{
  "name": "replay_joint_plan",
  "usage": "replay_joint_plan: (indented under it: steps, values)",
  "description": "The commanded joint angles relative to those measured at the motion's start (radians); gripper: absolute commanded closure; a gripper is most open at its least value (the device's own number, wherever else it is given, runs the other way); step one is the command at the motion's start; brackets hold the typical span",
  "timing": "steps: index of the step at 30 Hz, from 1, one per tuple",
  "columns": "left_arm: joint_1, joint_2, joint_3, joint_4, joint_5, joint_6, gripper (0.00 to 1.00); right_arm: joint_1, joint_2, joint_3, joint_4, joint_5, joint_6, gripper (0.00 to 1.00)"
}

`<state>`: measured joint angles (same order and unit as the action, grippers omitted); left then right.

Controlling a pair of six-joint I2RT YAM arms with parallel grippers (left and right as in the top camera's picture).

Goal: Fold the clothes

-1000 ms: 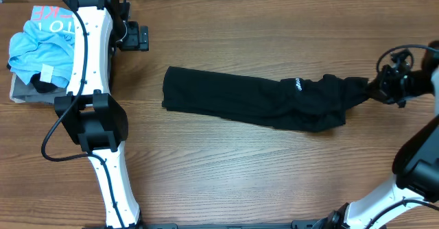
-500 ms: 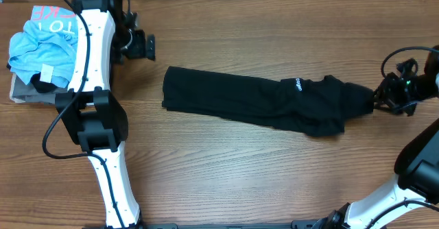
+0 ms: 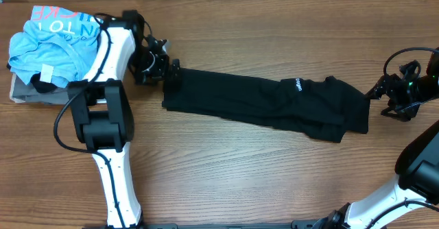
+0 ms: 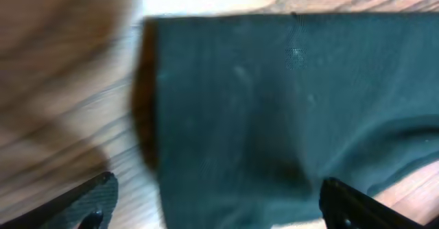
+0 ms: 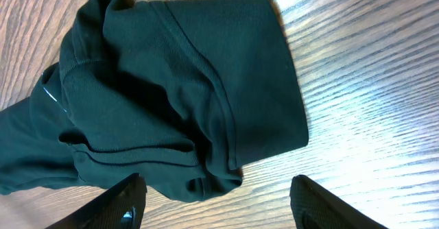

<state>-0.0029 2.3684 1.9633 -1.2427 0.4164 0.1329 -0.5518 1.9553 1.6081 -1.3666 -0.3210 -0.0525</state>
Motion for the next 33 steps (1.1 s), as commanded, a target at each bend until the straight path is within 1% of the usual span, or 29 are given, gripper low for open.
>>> replay_joint_plan:
  steps: [1, 4, 5, 6, 7, 8, 10, 11, 16, 19, 20, 25, 27, 28, 33]
  values:
    - [-0.026, -0.018, -0.067, 0.04, -0.002, -0.017, 0.07, 0.001, -0.01, 0.02, 0.007, 0.006, 0.001, 0.29]
    - [-0.04, -0.018, -0.092, 0.059, -0.058, -0.049, 0.08, 0.001, -0.01, 0.02, 0.009, 0.006, 0.001, 0.29]
    - [-0.044, -0.018, -0.095, 0.059, -0.075, -0.058, 0.11, 0.001, -0.01, 0.02, 0.011, 0.006, 0.001, 0.3]
    - [-0.05, -0.018, -0.096, 0.058, -0.093, -0.071, 0.14, 0.001, -0.01, 0.02, 0.013, 0.006, 0.001, 0.3]
    - [-0.056, -0.018, -0.097, 0.058, -0.11, -0.082, 0.22, 0.001, -0.01, 0.02, 0.015, 0.006, 0.001, 0.31]
    - [-0.061, -0.018, -0.097, 0.06, -0.118, -0.086, 0.39, 0.001, -0.01, 0.02, 0.018, 0.006, 0.002, 0.32]
    - [-0.073, -0.018, -0.097, 0.066, -0.117, -0.089, 0.82, 0.003, -0.01, 0.02, 0.019, 0.005, 0.005, 0.34]
    - [-0.079, -0.018, -0.097, 0.07, -0.118, -0.088, 0.96, 0.004, -0.01, 0.02, 0.019, 0.003, 0.005, 0.35]
    - [-0.084, -0.018, -0.079, 0.067, -0.225, -0.112, 0.96, 0.018, -0.01, 0.02, 0.019, -0.037, 0.005, 0.47]
    - [-0.055, -0.02, -0.015, 0.022, -0.223, -0.113, 0.96, 0.05, -0.01, 0.016, 0.023, -0.059, 0.005, 0.51]
    - [-0.042, -0.021, 0.027, -0.011, -0.215, -0.113, 0.96, 0.069, -0.01, 0.008, 0.033, -0.076, 0.005, 0.55]
    - [-0.016, -0.021, 0.209, -0.144, -0.217, -0.102, 0.96, 0.158, -0.01, -0.07, 0.129, -0.148, 0.006, 0.84]
    - [-0.013, -0.021, 0.274, -0.186, -0.217, -0.084, 0.96, 0.191, -0.01, -0.127, 0.201, -0.148, 0.041, 0.94]
    - [-0.012, -0.021, 0.296, -0.198, -0.217, -0.084, 0.96, 0.2, -0.01, -0.152, 0.233, -0.148, 0.061, 0.96]
    - [-0.018, -0.021, 0.359, -0.225, -0.217, -0.084, 0.96, 0.222, -0.01, -0.292, 0.389, -0.192, 0.106, 0.96]
